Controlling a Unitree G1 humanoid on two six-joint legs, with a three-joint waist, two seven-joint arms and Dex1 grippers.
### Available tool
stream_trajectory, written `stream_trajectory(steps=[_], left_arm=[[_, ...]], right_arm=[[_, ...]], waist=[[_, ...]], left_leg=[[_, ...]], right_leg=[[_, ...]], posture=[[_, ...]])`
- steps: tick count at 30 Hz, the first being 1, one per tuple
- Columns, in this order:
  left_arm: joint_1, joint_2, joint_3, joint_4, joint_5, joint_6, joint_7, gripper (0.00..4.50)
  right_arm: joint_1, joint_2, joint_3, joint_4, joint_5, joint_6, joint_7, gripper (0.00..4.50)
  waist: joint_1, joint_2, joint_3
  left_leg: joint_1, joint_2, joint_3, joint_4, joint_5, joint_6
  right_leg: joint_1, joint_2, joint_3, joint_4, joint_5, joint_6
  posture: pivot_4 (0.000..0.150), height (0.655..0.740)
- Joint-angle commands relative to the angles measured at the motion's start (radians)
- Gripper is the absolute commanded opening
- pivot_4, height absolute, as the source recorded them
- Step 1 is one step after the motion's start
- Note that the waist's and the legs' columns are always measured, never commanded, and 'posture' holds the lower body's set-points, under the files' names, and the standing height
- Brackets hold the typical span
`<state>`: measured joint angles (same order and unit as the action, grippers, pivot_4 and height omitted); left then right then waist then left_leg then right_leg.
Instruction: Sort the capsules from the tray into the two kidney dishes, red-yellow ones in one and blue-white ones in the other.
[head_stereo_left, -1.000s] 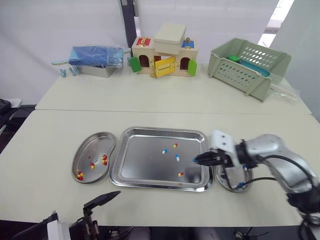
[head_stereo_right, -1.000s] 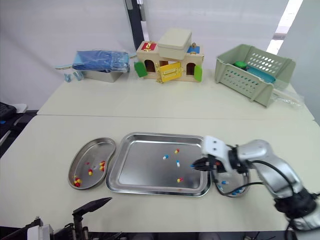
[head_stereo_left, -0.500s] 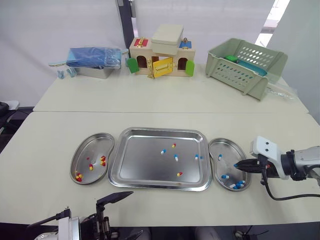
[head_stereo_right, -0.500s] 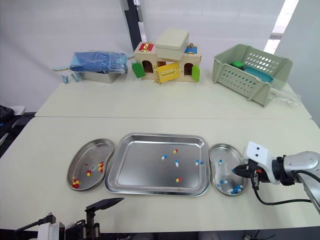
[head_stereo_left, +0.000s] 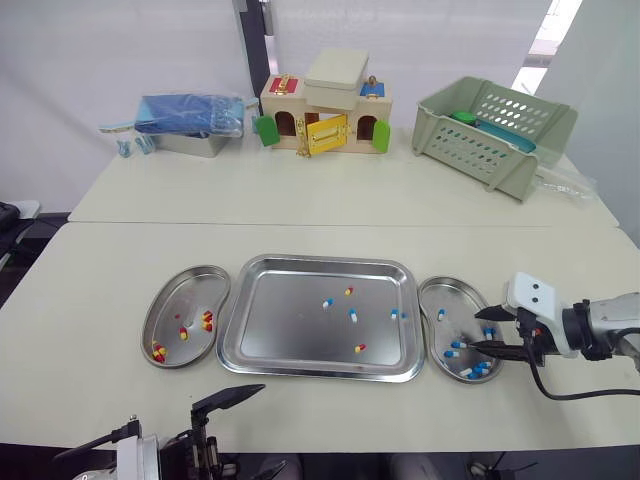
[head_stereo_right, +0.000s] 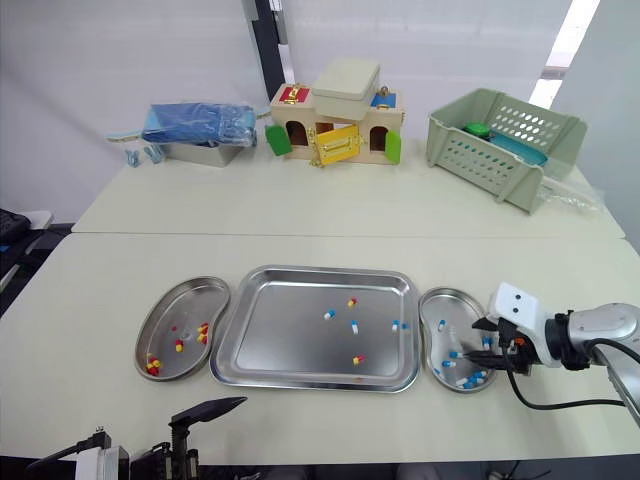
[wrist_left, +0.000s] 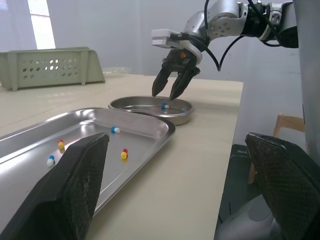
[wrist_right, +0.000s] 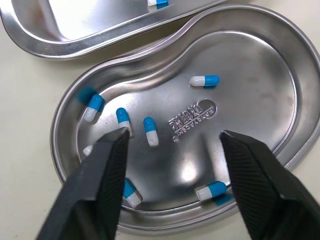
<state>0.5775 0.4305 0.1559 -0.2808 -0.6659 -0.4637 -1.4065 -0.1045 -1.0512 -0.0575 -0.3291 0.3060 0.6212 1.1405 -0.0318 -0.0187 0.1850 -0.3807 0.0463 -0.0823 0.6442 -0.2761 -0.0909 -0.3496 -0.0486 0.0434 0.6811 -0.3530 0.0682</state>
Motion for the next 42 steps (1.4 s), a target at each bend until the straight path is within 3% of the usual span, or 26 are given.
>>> stream_trajectory(steps=[1,9,13,17,23,30,42], left_arm=[[-0.006,0.003,-0.005,-0.016,0.004,-0.017,0.013,4.5],[-0.053,0.038,0.05,-0.021,0.016,0.037,0.118,4.5],[-0.1,0.128,0.168,-0.072,-0.006,0.192,0.298,4.5],[-0.064,0.274,0.3,-0.092,-0.053,0.417,0.38,4.5],[-0.055,0.482,0.56,0.053,-0.103,0.669,0.351,4.5],[-0.136,0.647,0.675,0.348,0.021,0.721,0.27,4.5],[-0.261,0.668,0.639,0.49,0.142,0.676,0.178,4.5]], right_arm=[[0.001,-0.01,-0.028,0.002,0.017,-0.024,0.009,4.37],[0.043,0.012,-0.137,0.088,0.083,-0.134,0.062,4.48],[0.11,0.003,-0.247,0.159,0.12,-0.206,0.126,4.48],[0.148,-0.008,-0.296,0.256,0.103,-0.299,0.167,4.48],[0.166,-0.029,-0.341,0.373,0.096,-0.369,0.2,4.48],[0.169,-0.025,-0.343,0.401,0.098,-0.364,0.189,4.48],[0.143,-0.024,-0.317,0.416,0.074,-0.381,0.19,4.48]], waist=[[0.0,0.0,0.0],[0.001,0.0,0.0],[0.005,0.0,0.0],[0.002,0.0,0.0],[-0.003,0.001,0.001],[-0.003,0.003,0.002],[-0.003,0.003,0.002]], left_leg=[[0.0,0.0,0.0,0.0,0.0,0.0],[0.0,0.0,0.0,0.0,0.0,0.0],[0.0,0.0,-0.001,0.0,0.0,0.0],[0.001,0.0,0.0,0.001,0.0,0.0],[0.002,0.0,0.0,0.0,0.0,0.0],[0.002,0.0,0.002,0.0,0.0,0.0],[0.001,0.001,0.002,-0.001,0.0,0.0]], right_leg=[[0.0,0.0,0.0,0.0,0.0,0.0],[0.001,0.0,0.0,0.0,0.0,0.0],[0.001,0.0,-0.001,0.0,0.0,0.0],[0.002,0.0,-0.001,-0.001,0.0,0.001],[0.002,0.0,0.0,0.001,0.0,0.001],[0.0,0.0,0.001,0.0,0.0,0.001],[-0.001,0.0,0.001,0.001,0.0,0.001]], posture=[[0.15,0.74],[0.15,0.74],[0.15,0.74],[0.15,0.74],[0.15,0.74],[0.15,0.74],[0.15,0.74]])
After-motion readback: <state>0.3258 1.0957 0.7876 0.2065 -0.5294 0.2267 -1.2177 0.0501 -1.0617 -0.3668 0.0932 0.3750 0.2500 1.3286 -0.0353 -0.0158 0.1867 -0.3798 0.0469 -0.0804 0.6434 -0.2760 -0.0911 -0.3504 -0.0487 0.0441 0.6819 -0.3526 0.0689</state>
